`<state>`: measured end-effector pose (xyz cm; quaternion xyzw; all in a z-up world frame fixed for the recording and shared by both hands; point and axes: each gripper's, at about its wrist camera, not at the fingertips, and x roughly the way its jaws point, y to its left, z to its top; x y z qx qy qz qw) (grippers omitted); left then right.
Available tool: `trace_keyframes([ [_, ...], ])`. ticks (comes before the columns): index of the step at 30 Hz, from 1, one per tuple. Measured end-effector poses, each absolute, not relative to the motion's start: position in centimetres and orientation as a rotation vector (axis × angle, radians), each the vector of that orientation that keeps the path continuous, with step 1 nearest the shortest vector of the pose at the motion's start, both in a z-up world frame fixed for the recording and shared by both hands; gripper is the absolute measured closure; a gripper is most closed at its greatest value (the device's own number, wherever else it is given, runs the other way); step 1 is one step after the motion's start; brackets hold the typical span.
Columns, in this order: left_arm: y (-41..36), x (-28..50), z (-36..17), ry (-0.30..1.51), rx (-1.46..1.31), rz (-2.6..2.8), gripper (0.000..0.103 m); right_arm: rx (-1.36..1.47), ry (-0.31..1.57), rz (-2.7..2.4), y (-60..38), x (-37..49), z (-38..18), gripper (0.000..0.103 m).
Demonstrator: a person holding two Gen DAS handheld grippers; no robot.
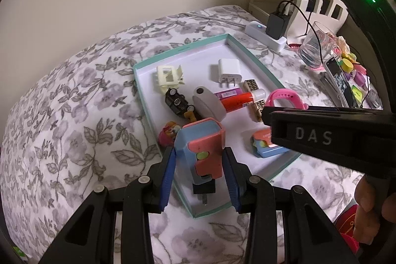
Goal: Organize rigid objects
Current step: 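Release the case into the tray with left tool while right tool releases the band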
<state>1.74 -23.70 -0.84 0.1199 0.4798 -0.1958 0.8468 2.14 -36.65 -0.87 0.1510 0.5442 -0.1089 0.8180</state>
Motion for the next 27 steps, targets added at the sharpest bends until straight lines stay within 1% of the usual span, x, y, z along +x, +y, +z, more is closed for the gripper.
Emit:
trace_keyframes([
  [8, -24.9, 2.1, -1.4, 0.998, 0.275, -0.425, 0.063, 0.293, 1.179, -0.229, -36.4, 2.8, -1.5, 0.039],
  [10, -25.1, 2.2, -1.4, 0.993, 0.28, -0.424, 0.065, 0.289, 1.183, -0.231, -36.3, 2.9, -1.6, 0.039],
  [15, -25.3, 2.2, -1.2, 0.977, 0.281, -0.423, 0.065, 0.287, 1.192, -0.233, -36.3, 3.0, -1.9, 0.039],
  [27, -24.7, 2.9, -2.2, 1.008, 0.315, -0.344, 0.065, 0.278, 1.224, -0.228, -36.1, 3.3, -2.8, 0.039],
])
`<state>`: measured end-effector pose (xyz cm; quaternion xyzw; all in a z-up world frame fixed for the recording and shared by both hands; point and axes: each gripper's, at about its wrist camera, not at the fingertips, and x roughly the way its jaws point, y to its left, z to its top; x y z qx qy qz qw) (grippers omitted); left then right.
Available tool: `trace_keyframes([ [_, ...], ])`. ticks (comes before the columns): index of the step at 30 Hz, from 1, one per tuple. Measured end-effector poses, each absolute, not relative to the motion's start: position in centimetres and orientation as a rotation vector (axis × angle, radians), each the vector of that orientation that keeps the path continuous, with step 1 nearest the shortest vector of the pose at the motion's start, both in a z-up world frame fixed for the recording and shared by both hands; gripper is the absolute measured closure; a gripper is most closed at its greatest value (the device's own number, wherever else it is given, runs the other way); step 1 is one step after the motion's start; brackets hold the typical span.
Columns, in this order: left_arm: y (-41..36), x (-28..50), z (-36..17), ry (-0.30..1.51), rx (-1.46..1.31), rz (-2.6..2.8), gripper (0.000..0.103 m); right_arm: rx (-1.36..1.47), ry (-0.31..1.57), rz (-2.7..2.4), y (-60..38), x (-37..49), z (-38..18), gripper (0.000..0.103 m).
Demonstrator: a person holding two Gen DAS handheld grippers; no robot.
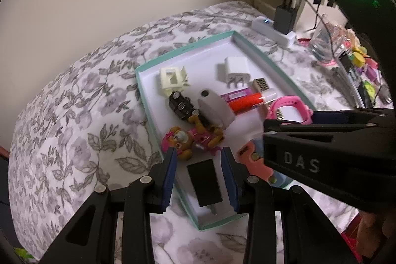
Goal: Organize rigid objects
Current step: 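Release the case into the tray with left tool while right tool releases the band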
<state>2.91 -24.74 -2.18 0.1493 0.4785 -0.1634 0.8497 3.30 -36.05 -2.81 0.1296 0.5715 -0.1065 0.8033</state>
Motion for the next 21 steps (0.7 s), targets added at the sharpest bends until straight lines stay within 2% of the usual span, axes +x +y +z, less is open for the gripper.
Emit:
trace_keyframes([
  [21, -23.4, 4.1, -2.9, 1.066, 0.293, -0.258, 0.062, 0.246, 1.252, -0.235, -35.9, 3.6, -3.7, 0.036],
])
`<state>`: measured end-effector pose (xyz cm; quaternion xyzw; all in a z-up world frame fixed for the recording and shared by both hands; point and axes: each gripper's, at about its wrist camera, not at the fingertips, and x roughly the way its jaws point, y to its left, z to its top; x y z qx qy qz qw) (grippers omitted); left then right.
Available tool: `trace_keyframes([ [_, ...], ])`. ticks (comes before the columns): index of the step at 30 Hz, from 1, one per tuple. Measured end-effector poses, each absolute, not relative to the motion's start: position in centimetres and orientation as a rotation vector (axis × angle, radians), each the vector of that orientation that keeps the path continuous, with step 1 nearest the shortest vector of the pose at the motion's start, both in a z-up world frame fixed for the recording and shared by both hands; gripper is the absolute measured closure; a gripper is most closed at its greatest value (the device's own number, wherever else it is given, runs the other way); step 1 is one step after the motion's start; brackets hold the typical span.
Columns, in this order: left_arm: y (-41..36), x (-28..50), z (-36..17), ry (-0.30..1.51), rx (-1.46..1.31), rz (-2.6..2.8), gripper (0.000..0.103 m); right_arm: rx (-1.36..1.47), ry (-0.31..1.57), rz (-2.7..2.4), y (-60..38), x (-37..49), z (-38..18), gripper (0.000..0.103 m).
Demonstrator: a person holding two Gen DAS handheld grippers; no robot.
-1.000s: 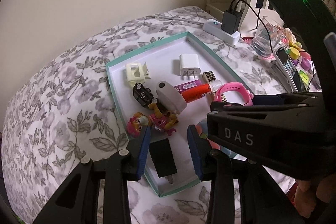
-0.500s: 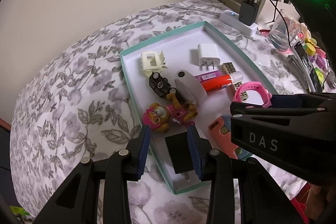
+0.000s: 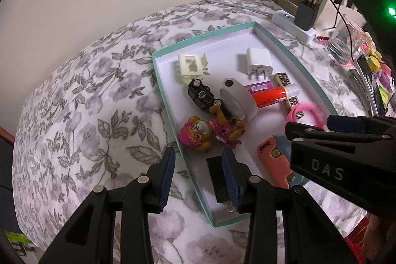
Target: Organize rigid objects
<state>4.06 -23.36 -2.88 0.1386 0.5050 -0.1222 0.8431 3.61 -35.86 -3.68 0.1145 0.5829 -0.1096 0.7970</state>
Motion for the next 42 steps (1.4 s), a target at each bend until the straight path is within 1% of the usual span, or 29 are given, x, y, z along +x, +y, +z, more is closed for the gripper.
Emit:
trace_keyframes([
  [1, -23.2, 4.2, -2.9, 1.072, 0.287, -0.251, 0.062, 0.248, 1.248, -0.234, -35.9, 3.6, -3.6, 0.034],
  [2, -23.1, 4.2, -3.0, 1.075, 0.283, -0.247, 0.062, 0.249, 1.246, -0.234, -35.9, 3.6, -3.6, 0.033],
  [10, -22.0, 4.9, -3.3, 1.1, 0.251, -0.183, 0.058, 0.248, 1.241, -0.232, -35.9, 3.6, -3.6, 0.033],
  [11, -21.8, 5.0, -3.3, 1.104, 0.248, -0.172, 0.054, 0.247, 1.24, -0.231, -35.9, 3.6, -3.6, 0.033],
  [12, -21.6, 5.2, -3.4, 1.111, 0.242, -0.159, 0.045, 0.246, 1.239, -0.23, -35.8, 3.6, -3.6, 0.033],
  [13, -21.2, 5.4, -3.5, 1.118, 0.233, -0.144, 0.041, 0.244, 1.238, -0.229, -35.8, 3.6, -3.6, 0.032],
  [14, -21.0, 5.5, -3.6, 1.123, 0.223, -0.134, 0.039, 0.242, 1.237, -0.228, -35.8, 3.7, -3.6, 0.03],
  [15, -20.8, 5.6, -3.6, 1.129, 0.217, -0.124, 0.038, 0.238, 1.234, -0.227, -35.7, 3.7, -3.6, 0.024],
  [16, -20.5, 5.8, -3.7, 1.137, 0.207, -0.107, 0.038, 0.235, 1.232, -0.224, -35.8, 3.7, -3.6, 0.021],
  [18, -20.0, 6.1, -3.9, 1.146, 0.192, -0.085, 0.025, 0.228, 1.222, -0.22, -35.7, 3.8, -3.4, 0.021],
  [19, -19.7, 6.2, -4.0, 1.149, 0.185, -0.072, 0.023, 0.224, 1.217, -0.218, -35.7, 3.8, -3.3, 0.021],
  [26, -18.5, 6.7, -4.2, 1.163, 0.168, -0.015, 0.021, 0.212, 1.206, -0.212, -35.5, 3.8, -3.3, 0.018],
  [28, -18.2, 6.8, -4.3, 1.166, 0.165, -0.001, 0.021, 0.211, 1.199, -0.212, -35.6, 3.8, -3.2, 0.008],
  [32, -17.8, 7.0, -4.4, 1.17, 0.16, 0.02, 0.02, 0.217, 1.188, -0.203, -35.6, 3.8, -3.1, 0.007],
  [33, -17.7, 7.0, -4.4, 1.17, 0.157, 0.024, 0.02, 0.217, 1.187, -0.202, -35.6, 3.8, -3.1, 0.005],
  [34, -17.6, 7.0, -4.4, 1.17, 0.155, 0.028, 0.02, 0.216, 1.184, -0.201, -35.6, 3.8, -3.1, 0.001],
  [35, -17.5, 7.0, -4.4, 1.169, 0.152, 0.034, 0.018, 0.214, 1.179, -0.199, -35.5, 3.8, -3.0, 0.0],
  [42, -16.6, 7.3, -4.3, 1.166, 0.132, 0.088, 0.017, 0.215, 1.162, -0.193, -35.5, 3.8, -2.8, 0.0],
])
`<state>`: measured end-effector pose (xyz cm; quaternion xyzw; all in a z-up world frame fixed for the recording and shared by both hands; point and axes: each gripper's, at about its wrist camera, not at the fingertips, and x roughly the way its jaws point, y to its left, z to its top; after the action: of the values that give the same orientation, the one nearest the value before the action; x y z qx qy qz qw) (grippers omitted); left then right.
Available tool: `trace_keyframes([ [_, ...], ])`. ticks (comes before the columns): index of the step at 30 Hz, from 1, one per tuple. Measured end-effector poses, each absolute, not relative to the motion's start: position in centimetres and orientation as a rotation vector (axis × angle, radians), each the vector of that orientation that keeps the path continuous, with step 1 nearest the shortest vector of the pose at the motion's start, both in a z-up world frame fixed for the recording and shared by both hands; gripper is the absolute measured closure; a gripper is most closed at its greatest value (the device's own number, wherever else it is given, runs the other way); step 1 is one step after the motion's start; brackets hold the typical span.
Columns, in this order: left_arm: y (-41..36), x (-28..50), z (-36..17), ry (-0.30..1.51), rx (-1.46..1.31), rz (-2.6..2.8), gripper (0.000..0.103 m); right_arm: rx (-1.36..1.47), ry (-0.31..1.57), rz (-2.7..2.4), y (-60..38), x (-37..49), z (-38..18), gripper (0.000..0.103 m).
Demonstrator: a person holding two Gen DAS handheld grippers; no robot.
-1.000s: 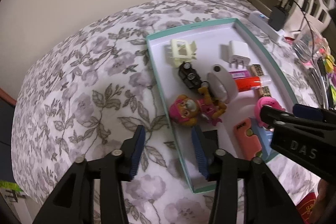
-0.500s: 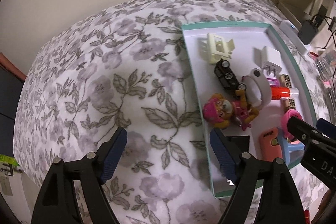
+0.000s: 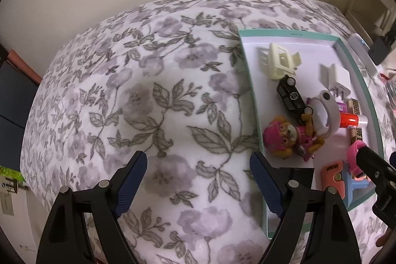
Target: Organize rigid objects
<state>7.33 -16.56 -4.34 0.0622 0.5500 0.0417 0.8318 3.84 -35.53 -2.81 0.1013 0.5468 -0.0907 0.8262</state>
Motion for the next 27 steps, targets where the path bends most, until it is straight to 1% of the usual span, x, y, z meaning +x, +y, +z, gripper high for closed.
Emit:
trace_keyframes([
  [19, -13.4, 7.1, -3.0, 1.162, 0.045, 0.13, 0.017, 0.234, 1.131, -0.151, -34.7, 3.3, -2.2, 0.0],
  [27, -12.3, 6.3, -1.7, 1.135, 0.065, 0.141, 0.017, 0.229, 1.097, -0.126, -33.5, 2.8, -1.1, 0.0],
])
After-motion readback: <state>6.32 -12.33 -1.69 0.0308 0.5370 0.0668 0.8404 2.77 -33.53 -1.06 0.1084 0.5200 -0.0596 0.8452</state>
